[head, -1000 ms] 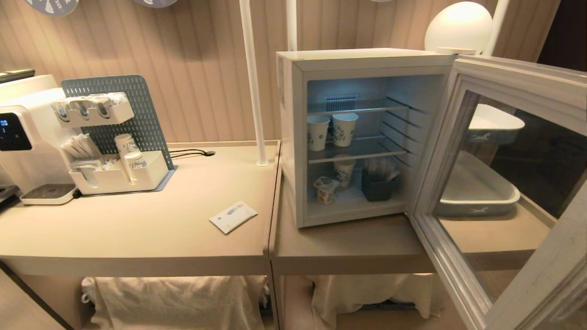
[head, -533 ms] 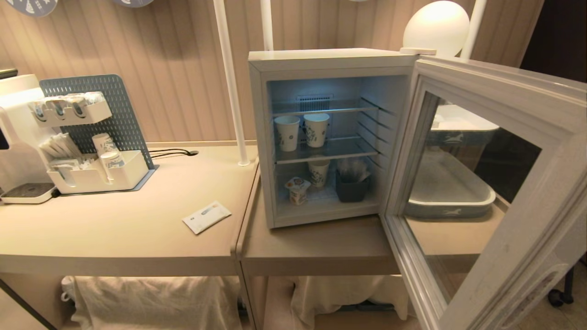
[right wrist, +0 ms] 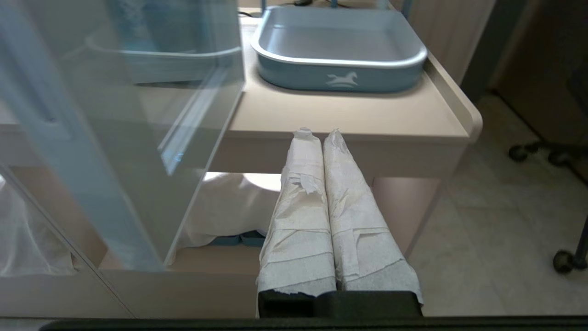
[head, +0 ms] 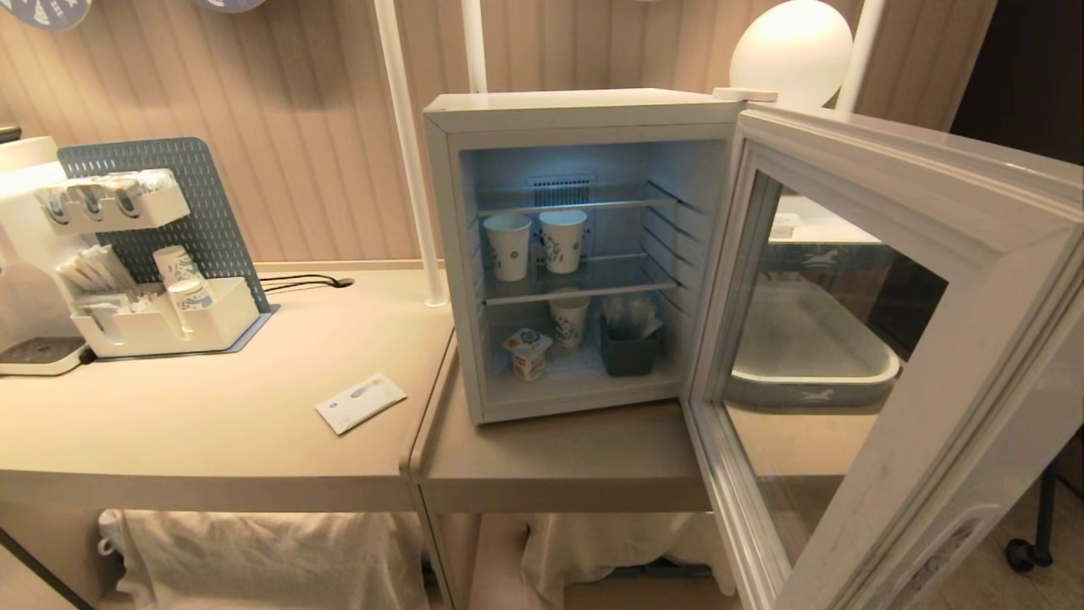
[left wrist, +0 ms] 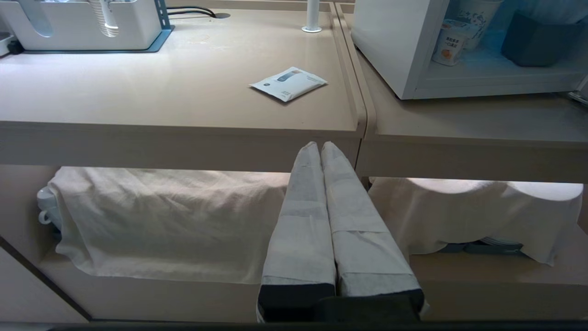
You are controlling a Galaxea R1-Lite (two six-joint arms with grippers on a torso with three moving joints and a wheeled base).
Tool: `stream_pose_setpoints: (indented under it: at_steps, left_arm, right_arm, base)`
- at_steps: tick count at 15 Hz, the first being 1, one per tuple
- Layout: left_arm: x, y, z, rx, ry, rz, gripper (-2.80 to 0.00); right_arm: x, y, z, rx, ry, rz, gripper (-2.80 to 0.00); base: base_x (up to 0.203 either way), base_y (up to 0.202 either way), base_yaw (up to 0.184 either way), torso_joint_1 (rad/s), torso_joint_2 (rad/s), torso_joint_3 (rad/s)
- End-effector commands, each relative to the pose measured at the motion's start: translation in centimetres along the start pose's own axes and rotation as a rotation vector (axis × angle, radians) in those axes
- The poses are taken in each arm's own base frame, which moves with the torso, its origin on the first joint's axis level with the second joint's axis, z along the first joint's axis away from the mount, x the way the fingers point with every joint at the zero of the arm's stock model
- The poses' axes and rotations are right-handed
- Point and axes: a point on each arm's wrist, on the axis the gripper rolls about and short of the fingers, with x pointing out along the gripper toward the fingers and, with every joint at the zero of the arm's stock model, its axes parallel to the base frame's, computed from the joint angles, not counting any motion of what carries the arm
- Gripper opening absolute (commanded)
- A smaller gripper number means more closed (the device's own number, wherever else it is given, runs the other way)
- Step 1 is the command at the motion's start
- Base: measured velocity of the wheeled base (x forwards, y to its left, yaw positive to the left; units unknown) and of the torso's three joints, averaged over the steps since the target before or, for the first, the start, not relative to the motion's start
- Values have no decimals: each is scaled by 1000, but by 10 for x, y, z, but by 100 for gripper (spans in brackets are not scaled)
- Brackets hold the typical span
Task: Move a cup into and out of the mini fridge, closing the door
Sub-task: Close the freezer door
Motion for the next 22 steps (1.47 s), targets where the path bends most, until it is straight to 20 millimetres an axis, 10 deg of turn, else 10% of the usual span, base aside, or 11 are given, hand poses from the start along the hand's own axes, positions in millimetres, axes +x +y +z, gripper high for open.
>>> stream_pose_setpoints:
  at_steps: [1, 5, 8, 13, 22]
  left_arm:
    - [0, 0, 0, 0, 3, 2, -280]
    - [0, 0, 0, 0, 3, 2, -280]
    - [0, 0, 0, 0, 3, 1, -280]
    - [0, 0, 0, 0, 3, 0, -280]
    - [0, 0, 0, -3, 3, 0, -280]
  right_arm:
    - [-2, 0, 3, 23, 33, 2, -280]
    - [15, -4, 58, 235, 199, -25, -280]
    - [82, -5, 83, 379, 496, -19, -280]
    - [165, -7, 91, 699, 659, 407, -280]
    - [216, 17, 102, 877, 681, 538, -280]
  base:
    - [0, 0, 0, 0, 0, 0]
    - [0, 0, 0, 0, 0, 0]
    - [0, 0, 0, 0, 0, 0]
    - [0, 0, 0, 0, 0, 0]
    - [0, 0, 0, 0, 0, 0]
